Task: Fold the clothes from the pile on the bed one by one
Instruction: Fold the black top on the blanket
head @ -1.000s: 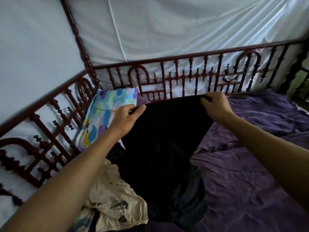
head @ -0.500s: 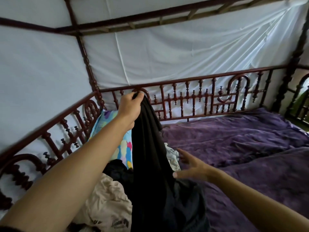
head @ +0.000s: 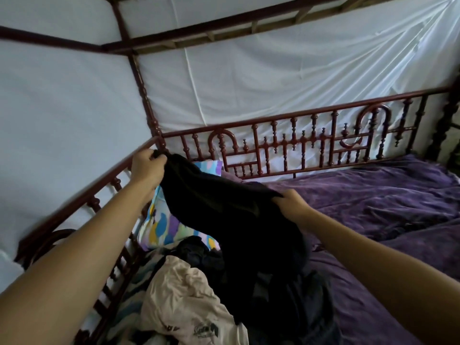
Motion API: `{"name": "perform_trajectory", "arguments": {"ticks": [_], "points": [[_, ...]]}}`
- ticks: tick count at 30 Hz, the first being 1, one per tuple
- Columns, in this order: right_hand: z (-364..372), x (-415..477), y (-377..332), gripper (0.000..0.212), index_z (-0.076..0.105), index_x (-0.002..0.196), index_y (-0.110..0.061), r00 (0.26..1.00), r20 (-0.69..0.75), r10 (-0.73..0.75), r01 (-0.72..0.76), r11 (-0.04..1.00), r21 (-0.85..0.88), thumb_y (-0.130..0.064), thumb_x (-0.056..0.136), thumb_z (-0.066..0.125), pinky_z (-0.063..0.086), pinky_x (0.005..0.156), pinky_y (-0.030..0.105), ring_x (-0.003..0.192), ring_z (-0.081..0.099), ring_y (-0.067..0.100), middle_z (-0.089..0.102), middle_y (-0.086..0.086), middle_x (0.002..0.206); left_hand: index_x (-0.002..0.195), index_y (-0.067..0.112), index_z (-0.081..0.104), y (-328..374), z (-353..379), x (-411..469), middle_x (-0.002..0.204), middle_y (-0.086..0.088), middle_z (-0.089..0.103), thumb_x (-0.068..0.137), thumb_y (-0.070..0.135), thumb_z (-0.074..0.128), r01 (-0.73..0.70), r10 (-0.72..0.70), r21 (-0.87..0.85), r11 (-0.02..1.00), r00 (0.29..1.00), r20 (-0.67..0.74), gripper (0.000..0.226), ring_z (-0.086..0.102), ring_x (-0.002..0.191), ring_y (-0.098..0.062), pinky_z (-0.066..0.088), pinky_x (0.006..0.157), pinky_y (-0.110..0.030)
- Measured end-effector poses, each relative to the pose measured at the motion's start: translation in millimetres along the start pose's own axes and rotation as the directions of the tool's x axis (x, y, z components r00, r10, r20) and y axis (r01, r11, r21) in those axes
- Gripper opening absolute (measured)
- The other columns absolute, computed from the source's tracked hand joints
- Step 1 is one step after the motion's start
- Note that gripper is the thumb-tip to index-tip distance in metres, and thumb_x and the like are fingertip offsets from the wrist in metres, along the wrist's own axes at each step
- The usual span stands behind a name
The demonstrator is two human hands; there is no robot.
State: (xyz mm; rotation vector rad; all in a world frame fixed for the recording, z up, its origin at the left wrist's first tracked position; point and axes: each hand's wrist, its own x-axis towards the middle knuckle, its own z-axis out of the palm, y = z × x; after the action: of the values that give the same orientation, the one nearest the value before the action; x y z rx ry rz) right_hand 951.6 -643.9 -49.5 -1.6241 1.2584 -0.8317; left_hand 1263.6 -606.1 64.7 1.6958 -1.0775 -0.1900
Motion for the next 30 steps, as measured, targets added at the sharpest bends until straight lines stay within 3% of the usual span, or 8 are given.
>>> {"name": "perform_trajectory", "arguments": {"ticks": [6, 10, 14, 15, 18, 20, 26, 30], "points": [[-4.5, 21.1, -65.8, 0.022, 0.070, 0.093, -0.014, 0.997, -0.066, 0.049, -0.035, 0.980, 0.198, -0.023, 0.097, 0.050, 0.053, 0.051, 0.020, 0.063, 0.071, 0.013, 0.073, 0.000, 0.071, 0.121, 0.011, 0.052, -71.4, 18.8, -51.9, 0.105, -0.013, 0.062, 0.091, 0.020, 0.062, 0.081, -0.171, 0.250, 0.965, 0.916, 0.364, 0.034, 0.061, 0.088, -0.031, 0.048, 0.075, -0.039], [-14.5, 29.7, -94.8, 0.019, 0.069, 0.096, -0.010, 0.976, -0.163, 0.143, -0.064, 0.910, 0.411, -0.023, 0.093, 0.055, 0.060, 0.067, 0.033, 0.074, 0.072, 0.022, 0.075, 0.007, 0.080, 0.108, 0.013, 0.059, -84.3, 34.1, -93.6, 0.100, -0.008, 0.063, 0.086, 0.027, 0.070, 0.038, -0.134, 0.162, 0.986, 0.761, 0.634, 0.029, 0.060, 0.085, -0.021, 0.044, 0.071, -0.029], [-24.6, 33.3, -111.5, 0.011, 0.067, 0.094, -0.004, 0.946, -0.216, 0.241, -0.043, 0.756, 0.653, -0.012, 0.091, 0.060, 0.061, 0.070, 0.040, 0.072, 0.072, 0.024, 0.073, 0.011, 0.083, 0.123, 0.034, 0.053, -73.9, 59.4, -132.4, 0.110, 0.016, 0.063, 0.060, 0.049, 0.086, 0.067, -0.029, -0.005, 0.998, 0.496, 0.868, 0.073, 0.060, 0.103, -0.004, 0.048, 0.084, -0.018], [-26.1, 33.9, -112.4, 0.011, 0.067, 0.095, -0.003, 0.940, -0.226, 0.257, -0.036, 0.732, 0.681, -0.010, 0.091, 0.060, 0.060, 0.074, 0.042, 0.076, 0.072, 0.026, 0.073, 0.013, 0.088, 0.122, 0.035, 0.055, -72.1, 67.4, -138.5, 0.112, 0.017, 0.064, 0.060, 0.054, 0.084, 0.060, -0.016, -0.017, 0.998, 0.516, 0.857, 0.070, 0.060, 0.105, -0.002, 0.047, 0.086, -0.017], [-33.6, 32.7, -100.3, 0.010, 0.066, 0.095, -0.002, 0.925, -0.240, 0.293, -0.047, 0.717, 0.695, -0.008, 0.092, 0.058, 0.058, 0.081, 0.046, 0.086, 0.072, 0.030, 0.072, 0.015, 0.096, 0.093, 0.031, 0.065, -60.5, 82.7, -135.7, 0.087, 0.017, 0.069, 0.083, 0.037, 0.071, 0.128, 0.013, -0.161, 0.979, 0.744, 0.668, 0.013, 0.064, 0.084, 0.001, 0.046, 0.066, -0.008], [-43.7, 31.4, -78.5, 0.013, 0.065, 0.101, -0.001, 0.902, -0.256, 0.349, -0.082, 0.718, 0.691, -0.007, 0.091, 0.058, 0.058, 0.081, 0.045, 0.086, 0.071, 0.030, 0.071, 0.016, 0.097, 0.070, 0.028, 0.068, -46.7, 76.4, -116.7, 0.062, 0.016, 0.065, 0.088, 0.020, 0.064, 0.094, 0.045, -0.219, 0.971, 0.830, 0.556, 0.020, 0.059, 0.062, 0.003, 0.042, 0.053, -0.013], [-54.6, 20.4, 13.0, 0.007, 0.054, 0.091, -0.003, 0.802, -0.217, 0.556, -0.325, 0.712, 0.622, -0.001, 0.094, 0.049, 0.052, 0.036, 0.037, 0.068, 0.059, 0.029, 0.059, 0.019, 0.087, 0.075, 0.023, 0.068, 9.6, 50.0, -69.5, 0.078, 0.004, 0.066, 0.082, 0.007, 0.065, -0.011, 0.095, -0.154, 0.988, 0.828, 0.553, 0.018, 0.062, 0.077, -0.015, 0.046, 0.062, -0.023], [-31.3, 5.1, 60.1, 0.021, 0.052, 0.089, 0.000, 0.804, -0.085, 0.588, -0.419, 0.662, 0.622, -0.002, 0.098, 0.034, 0.053, 0.040, 0.030, 0.052, 0.065, 0.027, 0.067, 0.018, 0.068, 0.097, 0.028, 0.066, 51.2, 62.2, -72.5, 0.100, 0.008, 0.061, 0.081, 0.003, 0.069, 0.029, 0.131, -0.214, 0.976, 0.709, 0.693, 0.030, 0.060, 0.091, -0.010, 0.050, 0.071, -0.020]]}}
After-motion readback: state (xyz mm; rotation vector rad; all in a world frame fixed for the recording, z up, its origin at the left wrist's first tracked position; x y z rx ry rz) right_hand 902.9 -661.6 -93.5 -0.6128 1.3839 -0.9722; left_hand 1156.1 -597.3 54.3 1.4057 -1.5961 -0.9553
